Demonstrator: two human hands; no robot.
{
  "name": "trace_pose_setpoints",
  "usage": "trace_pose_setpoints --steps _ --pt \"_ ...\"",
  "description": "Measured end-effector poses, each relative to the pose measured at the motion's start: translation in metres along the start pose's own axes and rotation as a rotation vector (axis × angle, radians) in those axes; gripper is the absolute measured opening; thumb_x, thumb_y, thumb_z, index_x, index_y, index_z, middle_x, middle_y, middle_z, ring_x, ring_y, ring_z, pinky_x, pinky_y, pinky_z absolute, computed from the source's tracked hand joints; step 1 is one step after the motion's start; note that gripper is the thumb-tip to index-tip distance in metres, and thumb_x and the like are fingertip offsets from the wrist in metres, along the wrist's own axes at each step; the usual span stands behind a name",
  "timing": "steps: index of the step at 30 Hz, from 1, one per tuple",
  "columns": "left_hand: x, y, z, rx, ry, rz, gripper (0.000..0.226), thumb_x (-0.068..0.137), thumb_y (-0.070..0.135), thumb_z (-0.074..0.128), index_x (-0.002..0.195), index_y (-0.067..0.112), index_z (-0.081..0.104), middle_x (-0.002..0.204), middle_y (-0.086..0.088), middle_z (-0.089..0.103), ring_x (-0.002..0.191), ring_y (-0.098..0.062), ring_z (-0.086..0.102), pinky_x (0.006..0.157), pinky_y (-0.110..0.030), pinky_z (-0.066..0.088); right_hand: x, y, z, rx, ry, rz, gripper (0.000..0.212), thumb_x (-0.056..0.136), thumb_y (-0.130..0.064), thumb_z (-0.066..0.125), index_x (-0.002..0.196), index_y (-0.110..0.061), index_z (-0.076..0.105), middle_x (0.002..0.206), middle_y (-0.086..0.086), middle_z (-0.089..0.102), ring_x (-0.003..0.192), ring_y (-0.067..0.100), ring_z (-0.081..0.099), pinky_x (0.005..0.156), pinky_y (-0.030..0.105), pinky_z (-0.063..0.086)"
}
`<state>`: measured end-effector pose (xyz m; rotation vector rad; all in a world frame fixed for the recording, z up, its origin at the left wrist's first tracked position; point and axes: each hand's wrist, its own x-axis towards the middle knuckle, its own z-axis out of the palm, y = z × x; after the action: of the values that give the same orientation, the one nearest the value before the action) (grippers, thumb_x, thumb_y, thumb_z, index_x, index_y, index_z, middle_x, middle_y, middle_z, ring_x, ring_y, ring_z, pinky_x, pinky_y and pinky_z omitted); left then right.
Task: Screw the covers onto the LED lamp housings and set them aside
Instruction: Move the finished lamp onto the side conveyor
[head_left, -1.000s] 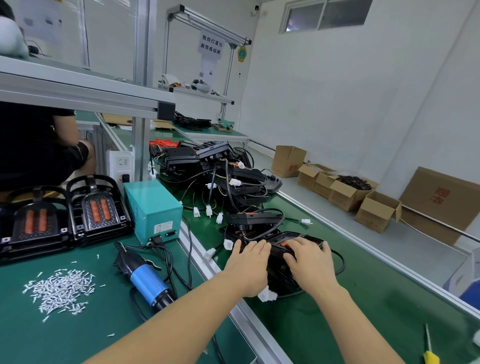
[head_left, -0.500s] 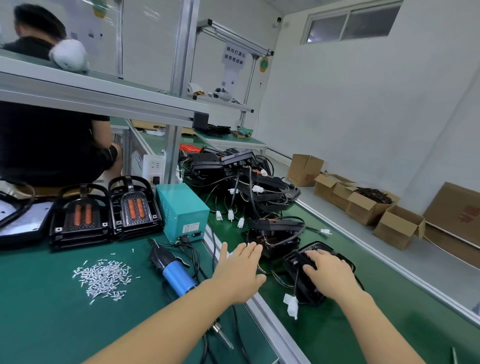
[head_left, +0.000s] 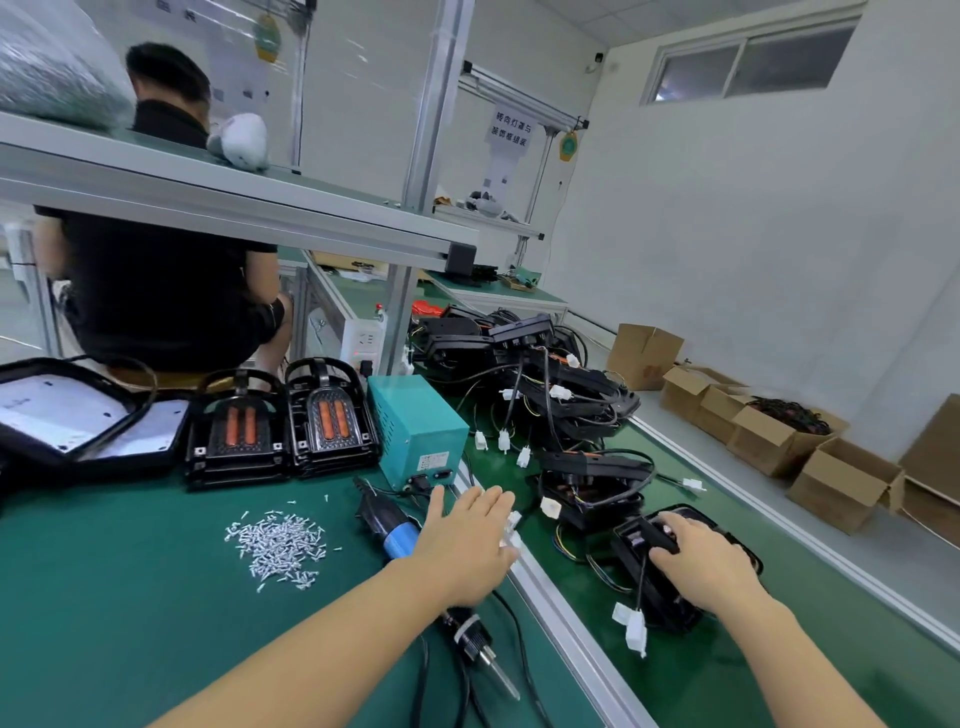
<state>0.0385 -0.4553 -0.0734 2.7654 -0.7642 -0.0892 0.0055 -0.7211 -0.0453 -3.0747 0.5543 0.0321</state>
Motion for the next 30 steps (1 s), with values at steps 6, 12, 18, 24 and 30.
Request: trace_pose_setpoints --steps 6,12,18,24,30 --pt "-0.01 -0.013 -0.006 0.003 -0.005 -0.025 0.061 0.102 0.038 0.026 0.152 0.02 -0.003 0.16 0.004 -0.004 0.147 -0.015 -0.007 0.114 -0.05 -0.013 0.0 -0.001 -0.001 0.0 -0.002 0.041 0.058 0.1 -0.041 0.044 0.153 -0.025 0.024 0.156 0.0 0.033 0.134 0.023 0.044 0.113 0.044 0.03" --pt "-0.023 -0.026 -0.011 0.0 0.009 -0.054 0.062 0.102 0.039 0.027 0.152 0.021 -0.004 0.16 0.004 -0.004 0.147 -0.015 -0.007 0.114 -0.049 -0.013 0.0 -0.008 -0.009 -0.004 -0.02 0.05 0.064 0.101 -0.044 0.043 0.155 -0.024 0.016 0.157 0.001 0.031 0.137 0.022 0.041 0.115 0.046 0.028" --pt "-0.037 -0.048 -0.021 0.013 0.032 -0.115 0.059 0.103 0.036 0.024 0.152 0.02 -0.005 0.161 0.004 -0.004 0.147 -0.015 -0.005 0.115 -0.05 -0.01 -0.008 -0.063 -0.015 0.009 0.127 -0.097 0.061 0.102 -0.049 0.035 0.154 -0.022 0.019 0.159 -0.001 0.026 0.143 0.02 0.029 0.116 0.048 0.02" --pt "-0.06 -0.076 -0.031 0.034 0.091 -0.206 0.058 0.103 0.038 0.021 0.152 0.021 -0.006 0.16 0.006 -0.006 0.147 -0.015 -0.007 0.114 -0.048 -0.013 -0.034 -0.157 -0.011 0.117 0.164 -0.415 0.059 0.103 -0.049 0.03 0.155 -0.025 0.015 0.161 -0.004 0.019 0.148 0.015 0.016 0.119 0.049 0.008" --pt "-0.106 -0.119 -0.036 0.121 0.185 -0.343 0.057 0.103 0.036 0.019 0.151 0.019 -0.007 0.16 0.007 -0.008 0.147 -0.014 -0.007 0.115 -0.049 -0.01 -0.07 -0.25 0.013 0.159 0.139 -0.657 0.063 0.102 -0.053 0.025 0.156 -0.026 0.007 0.164 -0.004 0.006 0.15 0.014 0.003 0.119 0.044 -0.002"
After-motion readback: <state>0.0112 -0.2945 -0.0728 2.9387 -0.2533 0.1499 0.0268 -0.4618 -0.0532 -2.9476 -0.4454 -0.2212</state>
